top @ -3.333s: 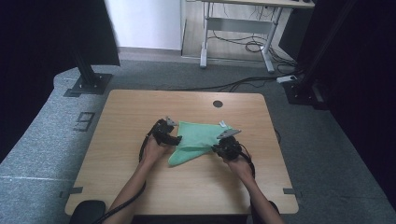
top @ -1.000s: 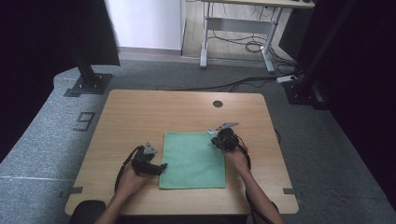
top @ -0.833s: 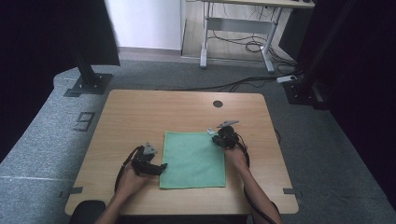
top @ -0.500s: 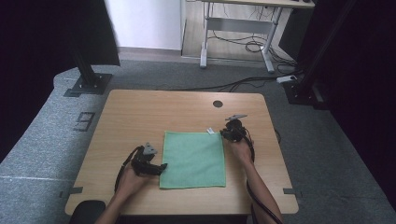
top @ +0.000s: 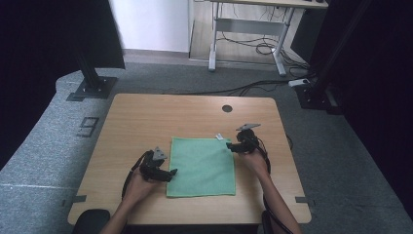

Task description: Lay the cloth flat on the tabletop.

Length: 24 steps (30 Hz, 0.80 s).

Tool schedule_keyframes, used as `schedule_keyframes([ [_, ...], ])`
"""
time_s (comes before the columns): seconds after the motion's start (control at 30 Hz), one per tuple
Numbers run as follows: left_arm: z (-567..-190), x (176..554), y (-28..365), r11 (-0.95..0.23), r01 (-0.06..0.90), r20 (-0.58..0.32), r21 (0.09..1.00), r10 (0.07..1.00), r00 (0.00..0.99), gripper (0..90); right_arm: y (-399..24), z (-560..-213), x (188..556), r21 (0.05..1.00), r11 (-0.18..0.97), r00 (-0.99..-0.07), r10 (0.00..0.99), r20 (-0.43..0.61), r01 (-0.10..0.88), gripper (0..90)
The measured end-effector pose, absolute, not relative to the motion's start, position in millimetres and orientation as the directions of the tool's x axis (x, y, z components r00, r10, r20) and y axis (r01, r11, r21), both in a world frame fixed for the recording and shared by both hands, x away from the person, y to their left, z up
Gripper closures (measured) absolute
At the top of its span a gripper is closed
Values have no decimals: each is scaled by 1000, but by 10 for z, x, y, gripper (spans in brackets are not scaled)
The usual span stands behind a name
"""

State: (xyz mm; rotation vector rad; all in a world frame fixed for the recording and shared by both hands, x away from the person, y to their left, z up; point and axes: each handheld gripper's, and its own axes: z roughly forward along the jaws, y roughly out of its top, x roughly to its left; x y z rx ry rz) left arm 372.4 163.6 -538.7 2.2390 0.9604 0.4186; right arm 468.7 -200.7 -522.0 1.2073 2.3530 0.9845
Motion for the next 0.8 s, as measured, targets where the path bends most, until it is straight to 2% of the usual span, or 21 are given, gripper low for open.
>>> schedule_keyframes([
  [0.23,-5427,3817,1663,-513,545,47,663,755,654,142,-1949,-5408,4487,662,460,-609,793,-7,592,303],
  [0.37,-5419,3855,1696,-513,545,74,663,769,635,143,-1916,-5415,4543,664,450,-600,800,-1,598,294],
  [0.53,-5423,3906,1802,-483,569,63,666,796,601,143,-1833,-5437,4654,677,423,-585,811,14,602,282],
  [0.8,-5404,3904,1803,-488,561,68,669,791,608,142,-1802,-5434,4662,682,422,-588,809,15,598,307],
])
